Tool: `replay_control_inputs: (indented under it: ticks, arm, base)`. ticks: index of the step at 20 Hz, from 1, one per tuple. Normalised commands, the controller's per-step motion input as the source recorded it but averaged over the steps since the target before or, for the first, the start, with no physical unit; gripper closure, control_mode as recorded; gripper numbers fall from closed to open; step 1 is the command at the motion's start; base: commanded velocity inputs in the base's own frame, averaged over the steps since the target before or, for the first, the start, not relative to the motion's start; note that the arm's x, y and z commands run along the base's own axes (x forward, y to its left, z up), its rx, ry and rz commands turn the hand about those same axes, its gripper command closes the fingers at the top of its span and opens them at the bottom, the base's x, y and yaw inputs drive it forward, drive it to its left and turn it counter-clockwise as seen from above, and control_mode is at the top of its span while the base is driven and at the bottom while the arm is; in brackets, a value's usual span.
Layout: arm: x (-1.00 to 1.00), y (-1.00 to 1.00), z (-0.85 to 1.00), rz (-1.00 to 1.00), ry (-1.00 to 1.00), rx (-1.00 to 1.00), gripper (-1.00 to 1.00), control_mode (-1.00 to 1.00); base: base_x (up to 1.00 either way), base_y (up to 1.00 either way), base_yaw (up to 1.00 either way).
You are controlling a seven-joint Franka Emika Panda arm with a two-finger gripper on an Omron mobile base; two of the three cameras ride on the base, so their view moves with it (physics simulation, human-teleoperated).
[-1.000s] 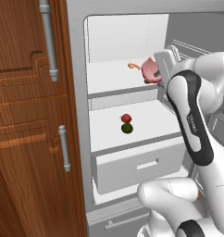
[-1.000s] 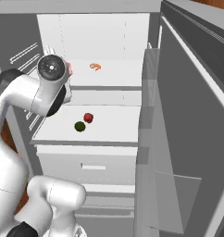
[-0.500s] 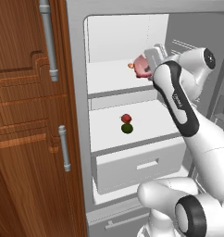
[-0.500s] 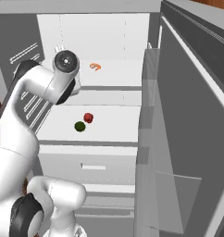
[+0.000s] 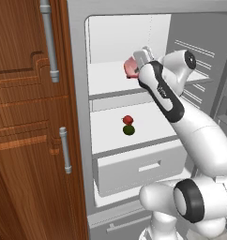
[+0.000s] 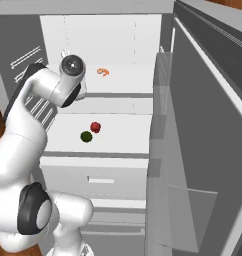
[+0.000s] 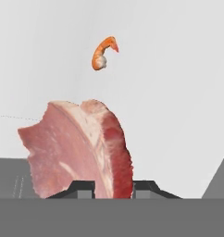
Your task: Transport the steak and lime to the fridge. Place the steak on the rack containing meat and place the lime on the rack containing the vegetable, ensuring meats and vegetables are on different racks.
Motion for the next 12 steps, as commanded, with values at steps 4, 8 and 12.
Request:
replay_control_inputs:
  ticks: [4,8,12]
  arm:
    - [0.33,0.13,-0.22,0.00,0.01,0.00,1.00,-1.00]
    - [0.14,0.01,-0.08,0.00,0.01,0.00,1.00,-1.00]
    - [0.10,0.00,-0.03,0.00,0.03,0.00,1.00,-1.00]
  base:
    - [0.00,0.00,0.00]
    - [0.00,0.00,0.00]
    - [0.00,0.00,0.00]
